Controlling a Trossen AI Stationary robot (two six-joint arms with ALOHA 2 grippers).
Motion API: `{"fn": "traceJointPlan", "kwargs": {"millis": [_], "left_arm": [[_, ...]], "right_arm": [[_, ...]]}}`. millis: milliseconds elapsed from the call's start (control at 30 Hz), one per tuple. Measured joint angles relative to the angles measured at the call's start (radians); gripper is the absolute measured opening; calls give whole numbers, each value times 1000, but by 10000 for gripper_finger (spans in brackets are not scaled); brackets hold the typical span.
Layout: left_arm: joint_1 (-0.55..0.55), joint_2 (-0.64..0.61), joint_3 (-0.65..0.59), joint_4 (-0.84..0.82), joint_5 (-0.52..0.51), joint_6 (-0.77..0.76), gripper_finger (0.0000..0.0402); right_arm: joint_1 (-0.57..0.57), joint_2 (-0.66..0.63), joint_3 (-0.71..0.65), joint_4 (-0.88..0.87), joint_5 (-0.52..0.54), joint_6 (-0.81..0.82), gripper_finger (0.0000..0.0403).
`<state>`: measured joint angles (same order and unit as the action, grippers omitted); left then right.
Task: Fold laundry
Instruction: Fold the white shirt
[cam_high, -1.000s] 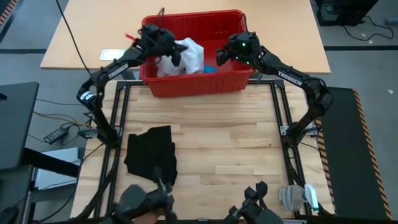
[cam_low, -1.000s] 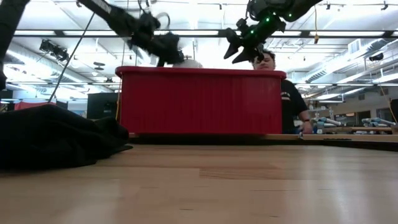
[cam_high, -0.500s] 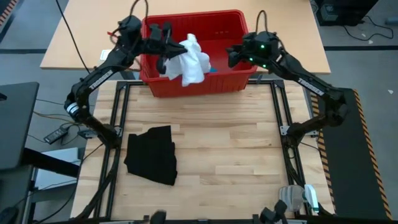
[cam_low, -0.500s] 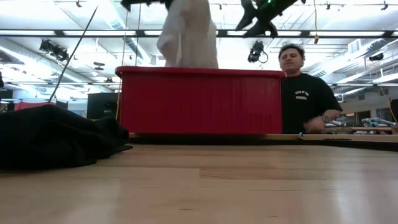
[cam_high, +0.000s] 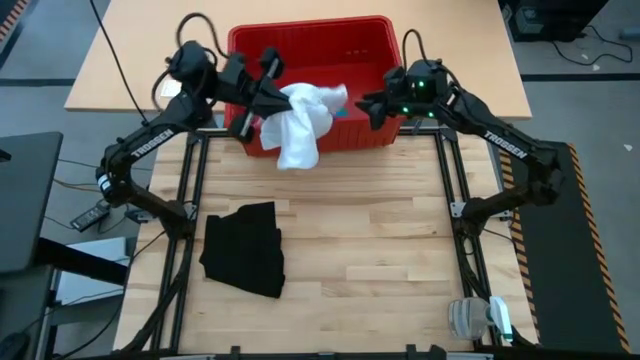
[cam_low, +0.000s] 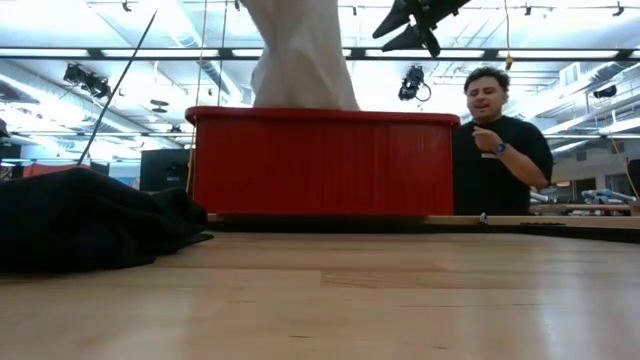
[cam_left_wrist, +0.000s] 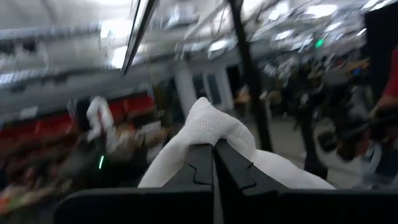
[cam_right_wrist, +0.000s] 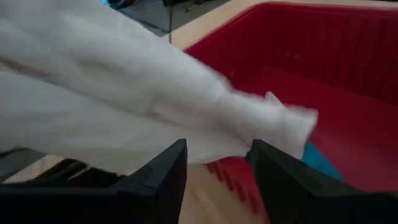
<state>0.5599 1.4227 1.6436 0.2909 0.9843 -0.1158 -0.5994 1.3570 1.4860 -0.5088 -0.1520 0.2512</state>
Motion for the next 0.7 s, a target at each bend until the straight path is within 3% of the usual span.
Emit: {"fn": "traceJointPlan", "kwargs": {"millis": [233,433,700], "left_arm": [[-109,1,0,202,-127,-116,0],[-223,2,0,214,-238,-138,0],[-389,5,0,254,-240,-127,0]], "right_arm": [[62,-77,0,-170,-41,25,174],[121,-143,0,-319,-86,-17,174],[148,-166,0,-343,-86,-69,174]]}}
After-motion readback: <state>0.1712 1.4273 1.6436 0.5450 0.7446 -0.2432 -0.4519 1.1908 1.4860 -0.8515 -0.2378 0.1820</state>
